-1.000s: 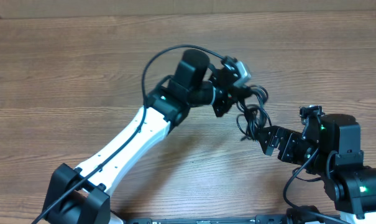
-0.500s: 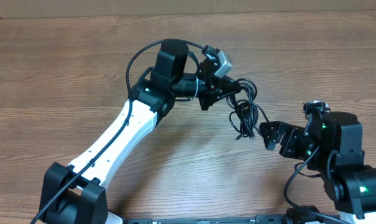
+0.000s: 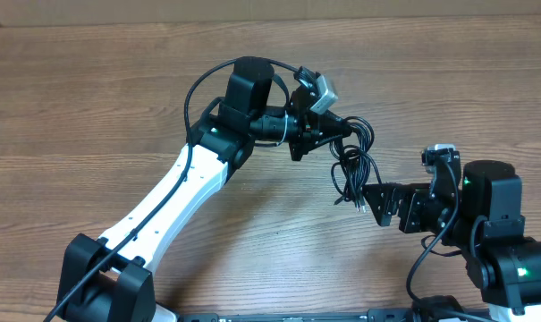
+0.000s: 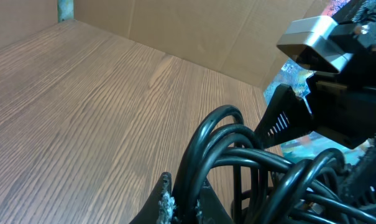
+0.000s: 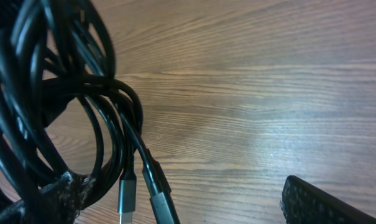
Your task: Untangle cables
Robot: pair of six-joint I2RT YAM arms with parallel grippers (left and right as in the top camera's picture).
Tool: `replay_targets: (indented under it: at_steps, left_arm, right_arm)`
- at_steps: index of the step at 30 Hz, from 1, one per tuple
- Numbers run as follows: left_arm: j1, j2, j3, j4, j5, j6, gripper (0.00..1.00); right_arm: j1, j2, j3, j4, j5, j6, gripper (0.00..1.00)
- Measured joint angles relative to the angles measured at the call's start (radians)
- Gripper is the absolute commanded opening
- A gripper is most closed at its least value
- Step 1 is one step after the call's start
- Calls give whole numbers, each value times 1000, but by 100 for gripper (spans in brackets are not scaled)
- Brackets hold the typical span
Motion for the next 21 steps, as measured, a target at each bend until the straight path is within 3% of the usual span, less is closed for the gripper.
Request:
replay_targets:
  at_steps: [16,21]
  left_arm:
    - [-14,0,0,0,3,-1,4]
    - [-31,0,0,19,93,0,4]
  right_arm:
    - [0,0,0,26,-71,-32,100]
    - [0,0,0,38,-71,-33,100]
